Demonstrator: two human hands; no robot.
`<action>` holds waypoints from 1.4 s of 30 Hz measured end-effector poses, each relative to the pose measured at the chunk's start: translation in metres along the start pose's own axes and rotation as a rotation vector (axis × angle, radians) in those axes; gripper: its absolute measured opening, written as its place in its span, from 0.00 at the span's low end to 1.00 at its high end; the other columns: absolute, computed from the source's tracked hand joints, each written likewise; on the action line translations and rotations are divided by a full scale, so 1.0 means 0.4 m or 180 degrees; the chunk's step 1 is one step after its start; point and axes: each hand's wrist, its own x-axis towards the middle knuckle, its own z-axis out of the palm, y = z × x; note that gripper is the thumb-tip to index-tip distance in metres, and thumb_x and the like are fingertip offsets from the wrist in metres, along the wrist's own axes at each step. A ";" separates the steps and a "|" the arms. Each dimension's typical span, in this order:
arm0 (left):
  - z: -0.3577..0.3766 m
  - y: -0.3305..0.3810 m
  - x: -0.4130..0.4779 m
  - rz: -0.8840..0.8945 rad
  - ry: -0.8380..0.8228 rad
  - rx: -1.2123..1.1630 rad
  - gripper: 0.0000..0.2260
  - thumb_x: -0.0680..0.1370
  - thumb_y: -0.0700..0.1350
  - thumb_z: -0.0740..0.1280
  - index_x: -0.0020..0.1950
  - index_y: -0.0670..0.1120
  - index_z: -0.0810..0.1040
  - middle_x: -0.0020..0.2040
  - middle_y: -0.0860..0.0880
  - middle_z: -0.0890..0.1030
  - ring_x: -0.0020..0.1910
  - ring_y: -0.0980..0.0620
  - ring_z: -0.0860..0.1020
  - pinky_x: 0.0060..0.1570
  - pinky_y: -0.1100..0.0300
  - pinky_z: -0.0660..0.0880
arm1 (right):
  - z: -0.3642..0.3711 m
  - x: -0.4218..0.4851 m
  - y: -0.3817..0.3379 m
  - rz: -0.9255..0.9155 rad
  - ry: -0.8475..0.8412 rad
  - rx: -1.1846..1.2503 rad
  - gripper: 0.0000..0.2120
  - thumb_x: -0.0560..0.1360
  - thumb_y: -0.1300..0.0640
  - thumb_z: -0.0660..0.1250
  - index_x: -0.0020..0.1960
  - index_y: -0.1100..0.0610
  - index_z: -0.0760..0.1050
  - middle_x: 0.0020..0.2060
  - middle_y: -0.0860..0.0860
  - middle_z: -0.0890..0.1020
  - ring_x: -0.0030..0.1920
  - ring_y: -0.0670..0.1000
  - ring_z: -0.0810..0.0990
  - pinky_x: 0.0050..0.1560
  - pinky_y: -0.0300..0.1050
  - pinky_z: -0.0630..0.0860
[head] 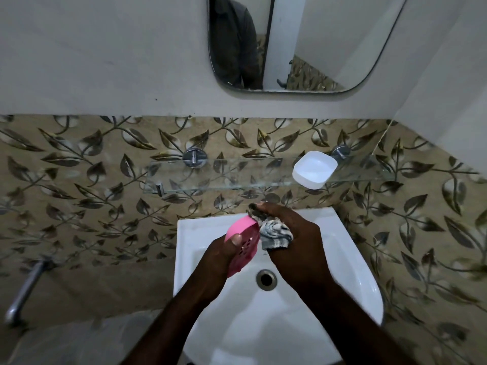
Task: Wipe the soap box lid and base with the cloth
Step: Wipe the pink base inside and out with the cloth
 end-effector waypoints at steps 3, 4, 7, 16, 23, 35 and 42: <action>0.004 -0.003 0.003 -0.0004 0.0090 0.0264 0.15 0.70 0.66 0.64 0.43 0.60 0.85 0.45 0.51 0.85 0.45 0.59 0.83 0.49 0.61 0.79 | -0.005 -0.003 -0.031 -0.1187 -0.0437 -0.0582 0.21 0.66 0.68 0.66 0.57 0.57 0.81 0.56 0.51 0.83 0.60 0.47 0.77 0.67 0.39 0.68; 0.007 0.000 0.002 -0.0104 0.0144 0.0200 0.12 0.71 0.61 0.63 0.37 0.61 0.85 0.40 0.52 0.83 0.38 0.63 0.82 0.43 0.62 0.79 | -0.004 -0.004 -0.038 -0.1413 -0.0562 -0.0780 0.19 0.67 0.64 0.64 0.56 0.59 0.82 0.56 0.54 0.83 0.60 0.50 0.77 0.67 0.42 0.68; 0.010 -0.006 0.004 -0.0245 0.0369 0.0050 0.21 0.79 0.51 0.59 0.29 0.55 0.83 0.30 0.51 0.79 0.28 0.62 0.78 0.35 0.62 0.76 | 0.000 -0.005 -0.027 -0.1418 -0.0589 -0.0922 0.20 0.65 0.67 0.66 0.56 0.61 0.82 0.55 0.54 0.83 0.59 0.52 0.78 0.66 0.43 0.69; -0.005 0.018 0.003 0.0026 0.0729 0.0779 0.61 0.54 0.85 0.38 0.51 0.33 0.78 0.45 0.30 0.81 0.45 0.34 0.81 0.53 0.38 0.76 | 0.021 -0.024 -0.016 -0.1259 -0.0413 -0.1069 0.21 0.69 0.60 0.60 0.60 0.61 0.80 0.59 0.55 0.81 0.63 0.52 0.76 0.70 0.41 0.66; 0.010 0.023 -0.005 0.0084 0.0953 -0.0043 0.43 0.59 0.84 0.50 0.38 0.50 0.86 0.36 0.40 0.85 0.38 0.36 0.84 0.42 0.44 0.81 | 0.007 -0.002 -0.005 0.1068 -0.0089 0.0855 0.24 0.71 0.72 0.69 0.54 0.45 0.82 0.44 0.45 0.85 0.44 0.44 0.83 0.44 0.39 0.79; 0.028 0.035 -0.004 0.0212 0.0688 -0.0607 0.47 0.50 0.83 0.62 0.54 0.49 0.78 0.43 0.51 0.86 0.44 0.51 0.84 0.40 0.57 0.81 | 0.020 -0.008 -0.006 0.0536 0.0402 0.0396 0.24 0.69 0.71 0.71 0.53 0.43 0.79 0.45 0.34 0.84 0.50 0.37 0.82 0.52 0.33 0.76; 0.022 0.056 -0.039 0.0930 0.0387 0.0475 0.23 0.69 0.62 0.70 0.62 0.59 0.76 0.57 0.58 0.83 0.55 0.58 0.81 0.50 0.67 0.76 | 0.000 0.013 0.016 -0.0680 0.0138 -0.1257 0.20 0.64 0.66 0.74 0.56 0.60 0.82 0.50 0.53 0.86 0.51 0.51 0.83 0.55 0.42 0.76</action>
